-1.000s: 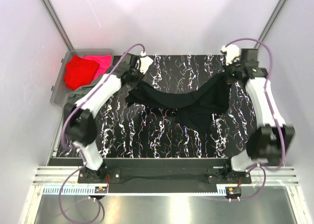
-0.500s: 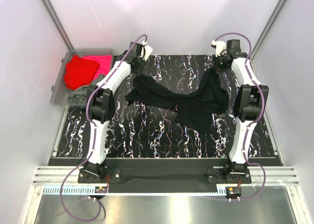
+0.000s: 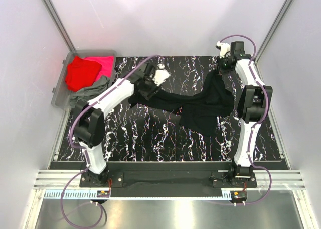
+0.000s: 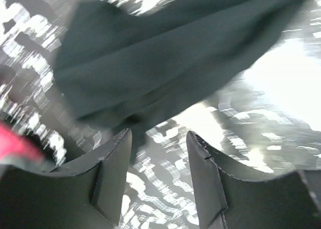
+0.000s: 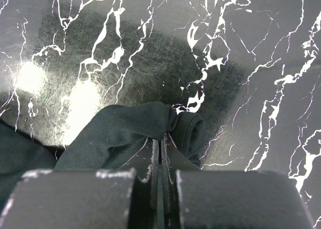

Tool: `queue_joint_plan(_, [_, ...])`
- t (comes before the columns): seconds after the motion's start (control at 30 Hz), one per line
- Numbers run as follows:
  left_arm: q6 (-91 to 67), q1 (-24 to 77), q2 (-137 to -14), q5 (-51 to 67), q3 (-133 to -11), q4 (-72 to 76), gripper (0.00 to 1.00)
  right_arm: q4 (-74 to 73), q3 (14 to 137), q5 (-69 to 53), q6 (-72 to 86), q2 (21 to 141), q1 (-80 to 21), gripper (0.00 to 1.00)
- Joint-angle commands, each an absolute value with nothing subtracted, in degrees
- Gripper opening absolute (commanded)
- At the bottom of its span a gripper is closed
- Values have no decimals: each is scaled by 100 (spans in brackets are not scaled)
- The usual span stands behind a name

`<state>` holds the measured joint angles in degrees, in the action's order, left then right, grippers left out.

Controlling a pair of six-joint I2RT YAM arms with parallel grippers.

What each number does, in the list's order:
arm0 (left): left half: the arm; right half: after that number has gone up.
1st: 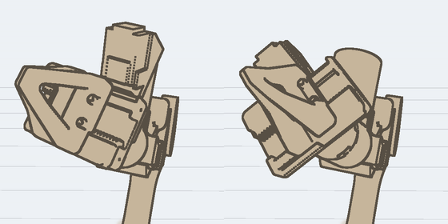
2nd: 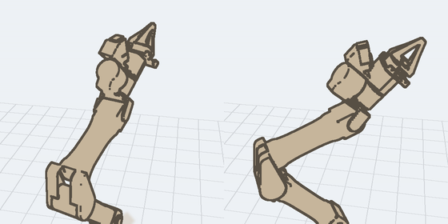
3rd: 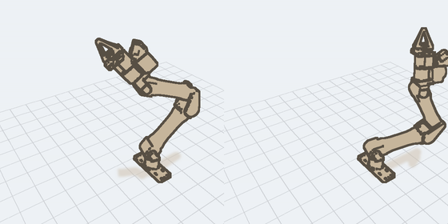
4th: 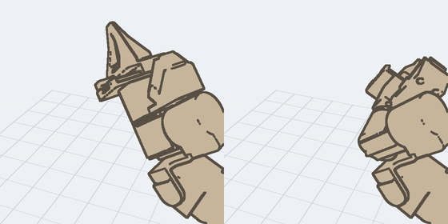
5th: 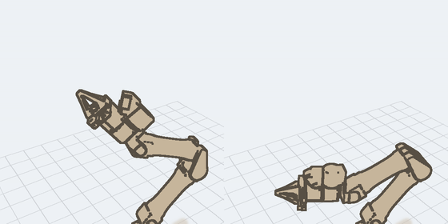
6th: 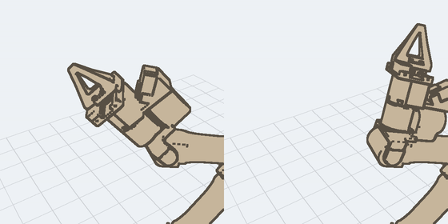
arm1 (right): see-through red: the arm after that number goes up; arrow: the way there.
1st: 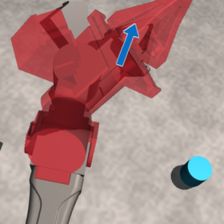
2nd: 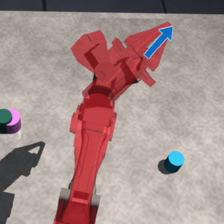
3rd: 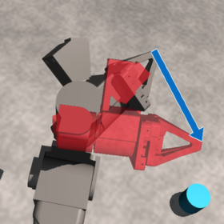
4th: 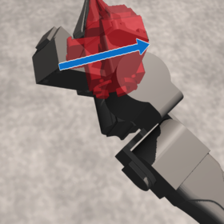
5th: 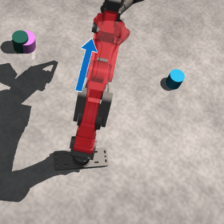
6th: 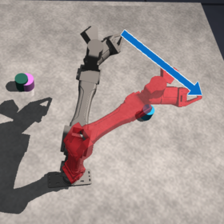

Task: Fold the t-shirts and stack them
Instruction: Flatten the tshirt out

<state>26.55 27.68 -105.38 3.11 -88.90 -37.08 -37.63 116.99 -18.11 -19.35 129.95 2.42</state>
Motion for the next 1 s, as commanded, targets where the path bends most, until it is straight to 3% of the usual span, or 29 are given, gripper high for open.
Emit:
queue_joint_plan(0.0, [2786, 2821, -10748, 931, -9226, -3963, 51, -3683, 11707, -1987, -1837, 12885, 272, 0])
queue_joint_plan(0.17, [2944, 2786, -11592, 660, -9659, -4175, 49, -3683, 11540, -2013, -1837, 12814, 272, 0])
queue_joint_plan(0.33, [2962, 2664, -12092, 264, -10028, -4184, 56, -3683, 11452, -2039, -1881, 12771, 264, 0])
queue_joint_plan(0.97, [3076, 2382, -12779, 18, -10565, -4140, 59, -3700, 11382, -2083, -1863, 12735, 272, 0])
